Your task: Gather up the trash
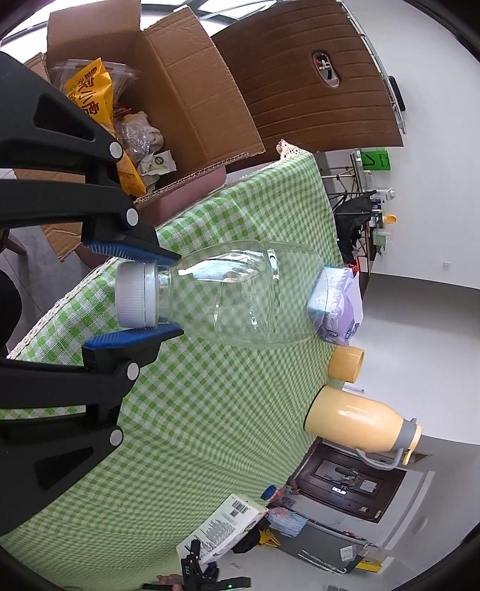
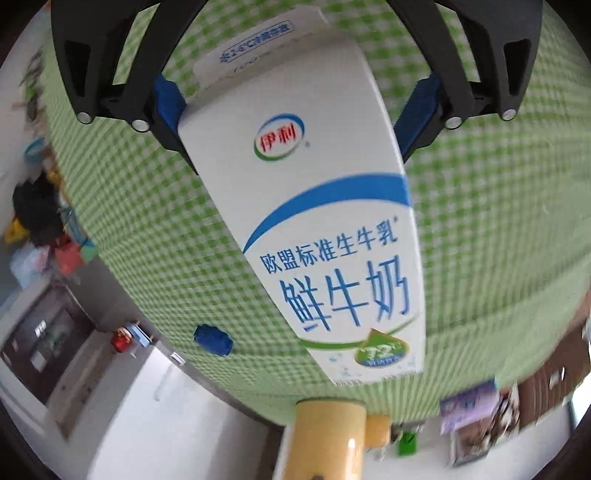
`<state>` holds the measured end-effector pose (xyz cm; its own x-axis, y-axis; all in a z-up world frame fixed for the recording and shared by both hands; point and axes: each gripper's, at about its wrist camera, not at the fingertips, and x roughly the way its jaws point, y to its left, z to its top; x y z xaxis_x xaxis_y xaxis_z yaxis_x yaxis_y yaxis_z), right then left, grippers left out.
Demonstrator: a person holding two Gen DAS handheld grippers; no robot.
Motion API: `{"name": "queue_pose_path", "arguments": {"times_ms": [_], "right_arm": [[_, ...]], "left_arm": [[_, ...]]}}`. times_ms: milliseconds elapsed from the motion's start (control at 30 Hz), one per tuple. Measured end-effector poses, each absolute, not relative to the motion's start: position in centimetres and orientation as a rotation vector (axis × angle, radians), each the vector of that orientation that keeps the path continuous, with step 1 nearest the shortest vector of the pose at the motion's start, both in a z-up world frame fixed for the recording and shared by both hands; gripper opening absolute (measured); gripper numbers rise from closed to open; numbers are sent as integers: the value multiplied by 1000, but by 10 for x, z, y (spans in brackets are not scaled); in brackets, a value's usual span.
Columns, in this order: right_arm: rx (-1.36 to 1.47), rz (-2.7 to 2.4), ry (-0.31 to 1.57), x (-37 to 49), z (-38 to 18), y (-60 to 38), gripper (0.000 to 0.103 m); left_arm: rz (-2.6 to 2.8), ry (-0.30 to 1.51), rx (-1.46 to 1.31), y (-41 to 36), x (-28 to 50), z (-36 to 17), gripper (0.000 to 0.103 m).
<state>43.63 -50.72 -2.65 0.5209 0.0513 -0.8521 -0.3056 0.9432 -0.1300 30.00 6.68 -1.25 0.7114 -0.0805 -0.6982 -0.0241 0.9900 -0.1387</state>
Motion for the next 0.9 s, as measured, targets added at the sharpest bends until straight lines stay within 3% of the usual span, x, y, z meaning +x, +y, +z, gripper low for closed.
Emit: {"name": "queue_pose_path", "arguments": {"times_ms": [300,900], "right_arm": [[-304,263,838,397,-14,-434,72],[-540,882,720,408,-15,-83,70]], "left_arm": [[47,748,-194,112,273,-9,30],[373,794,-396,286,195,-48,30]]}}
